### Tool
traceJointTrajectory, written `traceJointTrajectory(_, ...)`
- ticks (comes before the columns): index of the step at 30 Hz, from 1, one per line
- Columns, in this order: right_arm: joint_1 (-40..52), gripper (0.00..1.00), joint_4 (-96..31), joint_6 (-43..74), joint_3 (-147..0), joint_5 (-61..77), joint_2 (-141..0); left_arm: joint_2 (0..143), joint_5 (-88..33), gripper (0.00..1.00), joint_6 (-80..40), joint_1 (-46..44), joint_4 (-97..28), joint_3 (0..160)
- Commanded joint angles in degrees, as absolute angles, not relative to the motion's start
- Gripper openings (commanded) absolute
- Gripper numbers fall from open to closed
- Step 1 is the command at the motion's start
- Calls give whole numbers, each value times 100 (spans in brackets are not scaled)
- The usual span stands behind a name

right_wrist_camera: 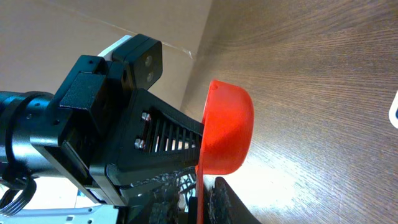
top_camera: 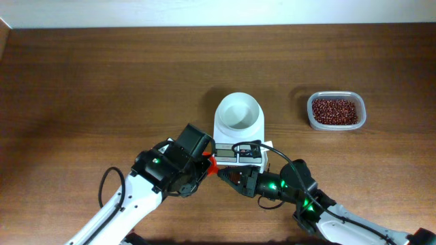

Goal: Scoop and weigh 50g on scale
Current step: 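Close the right gripper on the scoop handle beside the left gripper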

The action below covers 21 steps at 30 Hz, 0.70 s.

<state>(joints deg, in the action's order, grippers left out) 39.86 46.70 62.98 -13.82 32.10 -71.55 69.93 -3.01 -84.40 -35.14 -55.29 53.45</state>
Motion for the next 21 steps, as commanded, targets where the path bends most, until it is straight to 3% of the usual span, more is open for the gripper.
traceJointTrajectory(1,4012,20,4733,6265,-1448,2928,-7179,7024,-362,0,-8128,-3601,-5645,5336)
traceJointTrajectory(18,4012,19,4735,6265,-1448,2947,-7179,7024,-237,0,-7745,-3601,-5627,5336)
traceJointTrajectory(21,4012,12,4733,6265,-1448,2950,-7179,7024,-237,0,-7745,-3601,-5625,5336)
